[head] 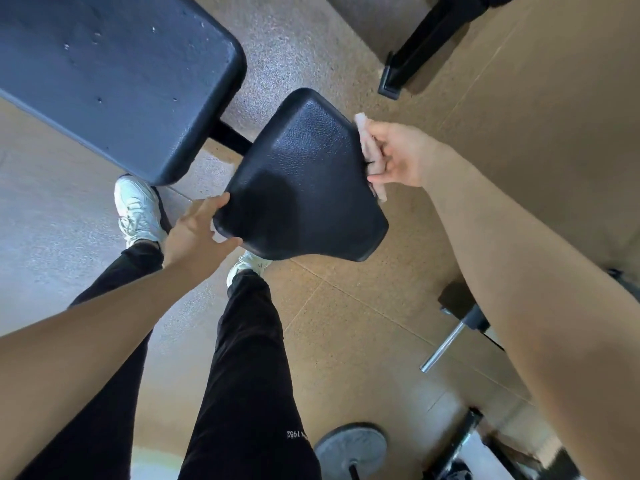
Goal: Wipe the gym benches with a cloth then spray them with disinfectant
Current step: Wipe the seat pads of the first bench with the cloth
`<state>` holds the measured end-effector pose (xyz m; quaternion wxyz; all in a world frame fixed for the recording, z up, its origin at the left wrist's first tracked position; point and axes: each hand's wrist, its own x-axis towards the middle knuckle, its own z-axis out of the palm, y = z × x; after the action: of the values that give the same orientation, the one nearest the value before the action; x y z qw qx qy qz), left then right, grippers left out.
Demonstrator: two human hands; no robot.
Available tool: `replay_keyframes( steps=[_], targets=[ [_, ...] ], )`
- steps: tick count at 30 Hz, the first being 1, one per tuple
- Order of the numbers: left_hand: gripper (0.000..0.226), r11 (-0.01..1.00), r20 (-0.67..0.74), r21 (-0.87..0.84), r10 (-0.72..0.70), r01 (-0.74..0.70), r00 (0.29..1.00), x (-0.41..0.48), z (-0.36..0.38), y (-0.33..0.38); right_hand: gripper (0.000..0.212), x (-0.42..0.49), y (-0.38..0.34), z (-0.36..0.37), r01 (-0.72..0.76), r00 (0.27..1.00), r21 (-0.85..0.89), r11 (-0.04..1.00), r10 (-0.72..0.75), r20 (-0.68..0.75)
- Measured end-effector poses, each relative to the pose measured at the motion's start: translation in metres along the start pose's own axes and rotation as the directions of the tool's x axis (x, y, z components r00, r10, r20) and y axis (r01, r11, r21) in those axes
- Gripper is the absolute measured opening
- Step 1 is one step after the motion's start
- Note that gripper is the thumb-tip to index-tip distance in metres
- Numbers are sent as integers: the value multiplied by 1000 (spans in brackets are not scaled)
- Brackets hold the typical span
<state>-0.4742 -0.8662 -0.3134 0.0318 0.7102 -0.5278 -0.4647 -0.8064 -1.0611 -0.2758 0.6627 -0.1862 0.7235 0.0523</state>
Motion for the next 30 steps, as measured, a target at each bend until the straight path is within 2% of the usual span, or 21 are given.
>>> replay_keyframes(
  steps=[4, 7, 12, 15, 16, 17, 19, 20, 22, 23, 27, 30],
  targets=[
    [82, 1000, 14, -13, 13, -13, 1000, 3, -1, -3, 39, 1, -31, 10, 34, 999, -35, 999, -34, 2],
    [81, 1000, 25, -14, 28, -27, 999, 4, -3, -3, 49, 7, -54, 16, 47, 999, -133, 990, -45, 19],
    [76, 1000, 20, -6, 19, -19, 1000, 3, -6, 1, 50, 18, -83, 38, 129, 991, -282, 951, -130, 15],
    [72, 999, 34, -40, 19, -18, 999, 3, -9, 1, 75, 31, -89, 51, 216, 972, -305, 927, -235, -26],
    [71, 998, 38, -48, 32, -30, 999, 3, -11, 0, 73, 26, -90, 60, 231, 966, -344, 910, -257, -31],
    [70, 997, 45, -56, 47, -45, 998, 4, -12, -1, 61, 16, -93, 71, 253, 960, -386, 887, -281, -17],
    [69, 995, 62, -71, 76, -72, 995, 5, -15, -5, 39, 10, -91, 86, 336, 931, -521, 785, -359, 59],
    [69, 993, 73, -81, 88, -82, 993, 6, -17, -6, 37, 10, -87, 90, 400, 905, -580, 710, -406, 128],
    [71, 991, 96, -108, 91, -81, 991, 8, -19, -9, 45, 14, -77, 95, 483, 849, -706, 518, -475, 232],
    [71, 989, 112, -132, 83, -68, 990, 9, -21, -9, 50, 15, -71, 94, 472, 839, -764, 440, -490, 237],
    [69, 966, 168, -257, 30, 15, 985, 16, -27, -10, 58, 14, -56, 88, 480, 771, -845, 236, -574, 277],
    [64, 965, 197, -260, 17, 36, 980, 22, -33, -9, 78, 12, -50, 92, 446, 740, -895, 15, -570, 359]
  ],
)
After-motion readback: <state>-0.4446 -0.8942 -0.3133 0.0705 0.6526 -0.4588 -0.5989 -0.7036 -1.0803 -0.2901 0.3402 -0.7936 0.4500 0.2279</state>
